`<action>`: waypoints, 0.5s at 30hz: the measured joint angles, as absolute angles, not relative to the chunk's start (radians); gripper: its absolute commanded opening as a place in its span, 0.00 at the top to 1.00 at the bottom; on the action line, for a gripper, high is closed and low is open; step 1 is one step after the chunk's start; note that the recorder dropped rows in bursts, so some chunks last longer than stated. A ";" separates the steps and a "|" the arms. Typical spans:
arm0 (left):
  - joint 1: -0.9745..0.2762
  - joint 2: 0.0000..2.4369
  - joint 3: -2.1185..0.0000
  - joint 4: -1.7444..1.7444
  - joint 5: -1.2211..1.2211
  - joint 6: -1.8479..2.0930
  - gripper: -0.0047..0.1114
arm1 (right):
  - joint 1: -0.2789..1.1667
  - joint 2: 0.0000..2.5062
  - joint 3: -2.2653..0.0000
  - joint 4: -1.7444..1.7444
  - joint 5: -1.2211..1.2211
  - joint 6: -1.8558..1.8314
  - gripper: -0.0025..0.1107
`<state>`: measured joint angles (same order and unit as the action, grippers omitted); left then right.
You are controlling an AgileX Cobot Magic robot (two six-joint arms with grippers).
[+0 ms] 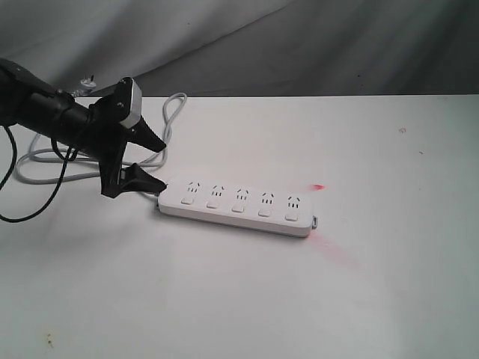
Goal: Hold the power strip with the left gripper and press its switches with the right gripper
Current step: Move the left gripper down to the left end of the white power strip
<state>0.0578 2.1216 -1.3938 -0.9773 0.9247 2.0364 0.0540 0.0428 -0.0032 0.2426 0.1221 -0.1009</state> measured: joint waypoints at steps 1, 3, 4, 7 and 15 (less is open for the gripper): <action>0.058 2.122 -1.394 -0.990 0.923 2.043 0.28 | 0.054 0.043 -0.003 0.243 0.122 -0.101 0.98; 0.058 2.122 -1.394 -0.999 0.920 2.065 0.28 | 0.054 0.043 -0.003 0.243 0.122 -0.101 0.98; 0.056 2.124 -1.394 -0.999 0.919 2.073 0.28 | 0.054 0.043 -0.003 0.243 0.122 -0.101 0.98; 0.052 2.131 -1.394 -0.975 0.911 2.085 0.28 | 0.054 0.043 -0.003 0.243 0.122 -0.101 0.98; 0.015 2.154 -1.394 -0.875 0.877 2.087 0.28 | 0.054 0.043 -0.003 0.243 0.122 -0.101 0.98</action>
<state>0.0145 2.1536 -1.3938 -0.8748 0.8771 2.0870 0.0540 0.0428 -0.0032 0.2426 0.1221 -0.1009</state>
